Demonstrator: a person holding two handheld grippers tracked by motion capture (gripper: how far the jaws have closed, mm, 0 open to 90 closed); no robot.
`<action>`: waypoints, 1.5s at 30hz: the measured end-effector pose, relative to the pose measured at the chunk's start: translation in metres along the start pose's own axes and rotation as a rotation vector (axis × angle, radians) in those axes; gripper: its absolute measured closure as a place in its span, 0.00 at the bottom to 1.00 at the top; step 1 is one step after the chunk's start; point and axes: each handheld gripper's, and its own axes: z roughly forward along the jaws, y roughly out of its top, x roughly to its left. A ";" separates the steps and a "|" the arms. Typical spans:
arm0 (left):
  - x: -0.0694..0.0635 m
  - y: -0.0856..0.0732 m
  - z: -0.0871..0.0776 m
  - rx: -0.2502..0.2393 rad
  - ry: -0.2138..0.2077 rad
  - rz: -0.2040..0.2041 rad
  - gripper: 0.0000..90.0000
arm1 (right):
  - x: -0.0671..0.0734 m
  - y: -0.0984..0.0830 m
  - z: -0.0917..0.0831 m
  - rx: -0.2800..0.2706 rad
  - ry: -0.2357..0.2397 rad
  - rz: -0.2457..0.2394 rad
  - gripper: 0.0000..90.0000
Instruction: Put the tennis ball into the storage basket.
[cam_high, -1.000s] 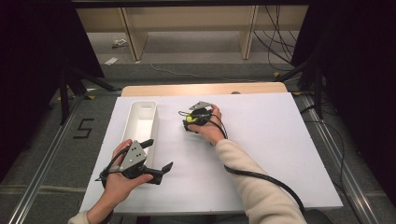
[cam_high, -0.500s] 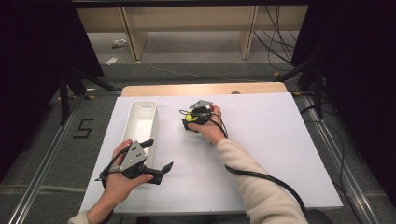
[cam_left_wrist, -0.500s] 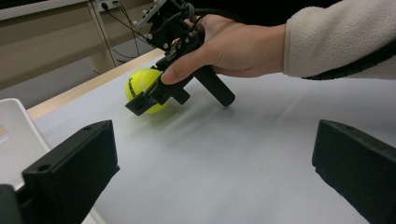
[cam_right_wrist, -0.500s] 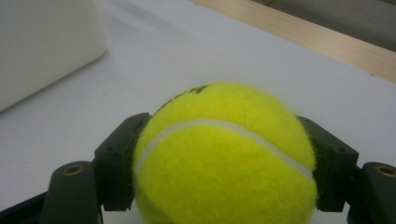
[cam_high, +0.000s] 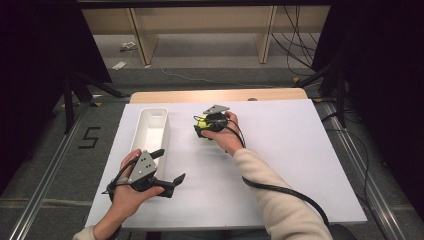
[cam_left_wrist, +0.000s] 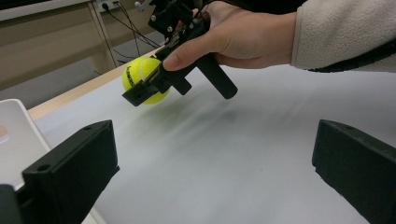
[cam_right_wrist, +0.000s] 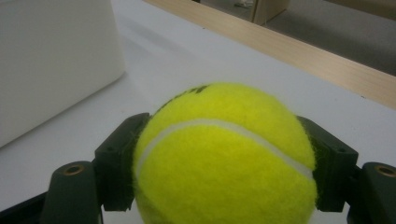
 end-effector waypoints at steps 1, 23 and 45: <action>0.000 0.000 0.000 0.000 0.000 0.001 0.00 | 0.000 0.000 -0.001 -0.004 -0.002 0.000 0.30; 0.000 0.000 0.000 0.001 -0.001 0.002 0.00 | 0.006 0.009 -0.015 -0.049 0.024 -0.004 0.30; 0.000 0.000 0.000 0.002 0.000 0.003 0.00 | 0.015 0.016 -0.028 -0.080 0.054 0.007 0.30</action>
